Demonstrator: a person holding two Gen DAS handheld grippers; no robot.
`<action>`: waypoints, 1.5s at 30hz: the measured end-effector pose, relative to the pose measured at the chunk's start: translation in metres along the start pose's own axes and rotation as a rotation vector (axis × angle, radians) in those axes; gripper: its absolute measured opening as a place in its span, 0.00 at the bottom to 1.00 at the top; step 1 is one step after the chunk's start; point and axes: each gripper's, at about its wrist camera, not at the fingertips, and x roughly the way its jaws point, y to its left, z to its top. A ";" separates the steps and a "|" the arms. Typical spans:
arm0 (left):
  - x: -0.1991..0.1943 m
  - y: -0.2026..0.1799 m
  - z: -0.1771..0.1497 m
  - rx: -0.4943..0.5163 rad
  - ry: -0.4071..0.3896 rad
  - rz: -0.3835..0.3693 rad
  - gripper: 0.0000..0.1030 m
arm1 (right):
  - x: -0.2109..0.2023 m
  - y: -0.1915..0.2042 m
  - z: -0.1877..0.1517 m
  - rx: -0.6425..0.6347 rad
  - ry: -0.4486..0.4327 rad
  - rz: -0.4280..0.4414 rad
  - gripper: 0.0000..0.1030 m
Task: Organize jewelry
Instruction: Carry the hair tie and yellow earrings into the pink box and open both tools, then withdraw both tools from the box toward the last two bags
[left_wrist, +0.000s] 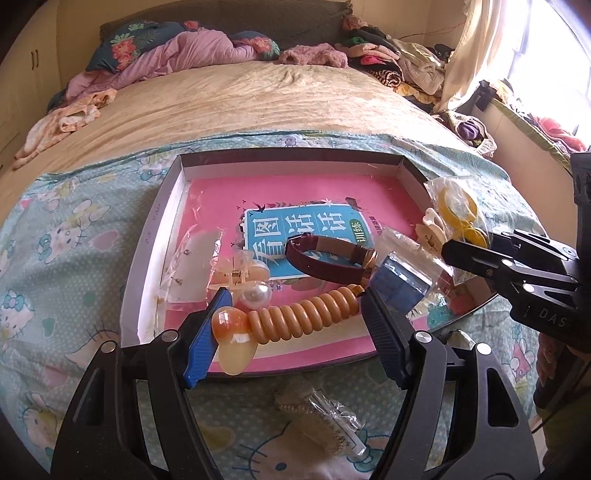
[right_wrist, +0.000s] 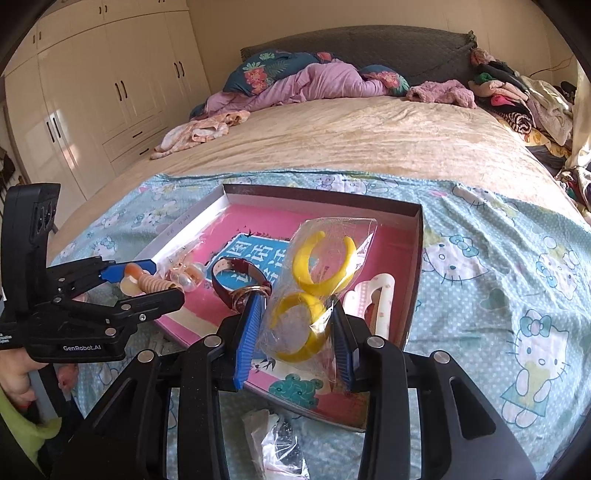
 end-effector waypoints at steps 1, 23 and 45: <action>0.001 0.000 -0.001 0.002 0.004 0.004 0.63 | 0.004 0.000 -0.001 -0.003 0.011 -0.001 0.34; -0.015 0.002 -0.008 -0.018 -0.009 0.021 0.84 | -0.024 0.003 -0.012 0.011 -0.030 -0.006 0.71; -0.046 0.001 -0.046 -0.054 -0.004 0.012 0.88 | -0.064 0.010 -0.052 -0.013 -0.003 -0.036 0.75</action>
